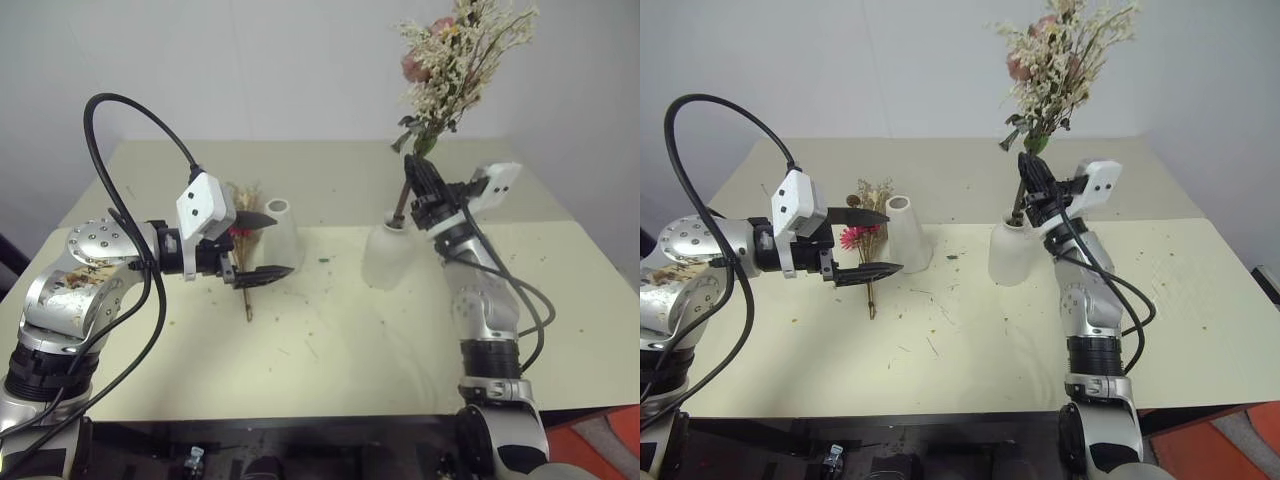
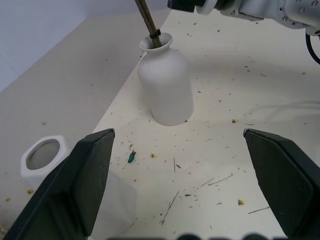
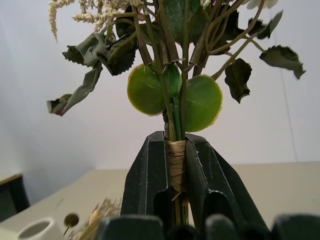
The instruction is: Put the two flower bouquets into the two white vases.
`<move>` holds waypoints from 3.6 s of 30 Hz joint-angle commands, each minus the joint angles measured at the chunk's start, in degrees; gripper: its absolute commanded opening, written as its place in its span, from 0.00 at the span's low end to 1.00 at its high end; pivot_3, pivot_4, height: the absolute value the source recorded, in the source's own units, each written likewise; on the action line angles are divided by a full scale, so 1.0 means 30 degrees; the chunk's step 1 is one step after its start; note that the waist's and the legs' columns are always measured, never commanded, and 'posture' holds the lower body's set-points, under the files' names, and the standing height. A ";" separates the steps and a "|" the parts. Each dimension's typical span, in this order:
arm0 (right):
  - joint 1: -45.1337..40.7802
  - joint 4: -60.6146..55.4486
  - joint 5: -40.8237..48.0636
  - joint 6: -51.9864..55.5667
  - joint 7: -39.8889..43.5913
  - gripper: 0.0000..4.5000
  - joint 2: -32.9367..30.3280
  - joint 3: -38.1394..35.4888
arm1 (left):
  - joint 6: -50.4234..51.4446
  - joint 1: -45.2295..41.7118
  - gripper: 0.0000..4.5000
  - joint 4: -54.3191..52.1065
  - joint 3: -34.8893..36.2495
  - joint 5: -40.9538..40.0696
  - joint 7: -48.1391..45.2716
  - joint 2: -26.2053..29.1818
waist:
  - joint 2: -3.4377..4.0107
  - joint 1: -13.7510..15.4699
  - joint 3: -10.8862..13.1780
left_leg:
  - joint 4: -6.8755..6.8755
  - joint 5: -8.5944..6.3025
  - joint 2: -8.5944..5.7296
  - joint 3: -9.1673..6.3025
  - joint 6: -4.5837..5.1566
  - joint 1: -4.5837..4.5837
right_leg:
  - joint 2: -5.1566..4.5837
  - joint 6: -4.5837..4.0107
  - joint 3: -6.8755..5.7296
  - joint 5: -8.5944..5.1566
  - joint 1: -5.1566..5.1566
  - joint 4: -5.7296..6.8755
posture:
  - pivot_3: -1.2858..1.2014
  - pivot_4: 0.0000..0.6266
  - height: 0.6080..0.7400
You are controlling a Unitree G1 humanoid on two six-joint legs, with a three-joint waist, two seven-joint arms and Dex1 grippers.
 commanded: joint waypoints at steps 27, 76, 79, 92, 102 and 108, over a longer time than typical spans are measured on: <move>0.4248 -0.6229 -0.0517 0.1507 0.1435 0.99 -0.1556 0.2078 | -0.1327 -0.0476 1.00 0.0455 0.0050 0.0038 -0.0199 -0.0343 | -0.0001 0.0034 0.0000 | 0.0000 0.0000 0.0002 0.0000 -0.0001 0.0011 | 0.0003 0.0124 0.0001 -0.0076 0.0011 -0.0006 | 0.52 0.24 1.00; 0.6316 -1.4776 0.6293 1.1602 0.8076 0.99 -1.4148 0.1190 | 1.8804 -0.1887 1.00 -0.1251 0.5220 0.1427 1.7072 -0.7241 | -0.0071 0.0560 0.0001 | 0.0031 -0.0006 -0.0032 -0.0005 -0.0002 -0.0024 | -0.0027 0.0160 -0.0010 -0.0086 0.0053 -0.0092 | 0.52 0.24 1.00; 0.5876 -1.4678 0.6247 1.1748 0.8092 0.99 -1.4256 0.1449 | 1.8804 -0.2622 1.00 -0.0039 0.4431 0.2713 1.8940 -0.8749 | -0.0087 0.0637 0.0008 | 0.0036 -0.0005 -0.0037 -0.0008 -0.0004 -0.0029 | -0.0029 0.0122 -0.0013 -0.0048 0.0050 -0.0099 | 0.52 0.24 1.00; 0.6000 -1.5377 0.6518 1.2752 0.7360 0.99 -1.4459 0.1074 | 1.8140 -0.4749 1.00 0.5459 0.5571 0.4716 2.0065 -1.2132 | -0.0098 0.0566 0.0008 | 0.0035 -0.0003 -0.0038 -0.0010 -0.0007 -0.0020 | -0.0026 0.0132 -0.0014 -0.0054 0.0053 -0.0091 | 0.52 0.24 1.00; 0.6178 -1.5666 0.6629 1.3137 0.6854 1.00 -1.4375 0.1029 | 1.5410 -0.6022 0.81 0.9085 0.5836 0.5148 1.9997 -1.2815 | -0.0101 0.0674 0.0007 | 0.0036 -0.0001 -0.0043 -0.0010 -0.0011 -0.0029 | -0.0031 0.0148 -0.0016 -0.0059 0.0057 -0.0103 | 0.52 0.24 1.00; 0.6292 -1.5754 0.6637 1.3241 0.6699 1.00 -1.4434 0.0948 | 1.4824 -0.6060 0.37 1.0034 0.5487 0.5296 1.9950 -1.2872 | -0.0102 0.0633 0.0007 | 0.0035 -0.0001 -0.0044 -0.0010 -0.0012 -0.0021 | -0.0030 0.0148 -0.0015 -0.0058 0.0058 -0.0092 | 0.52 0.24 1.00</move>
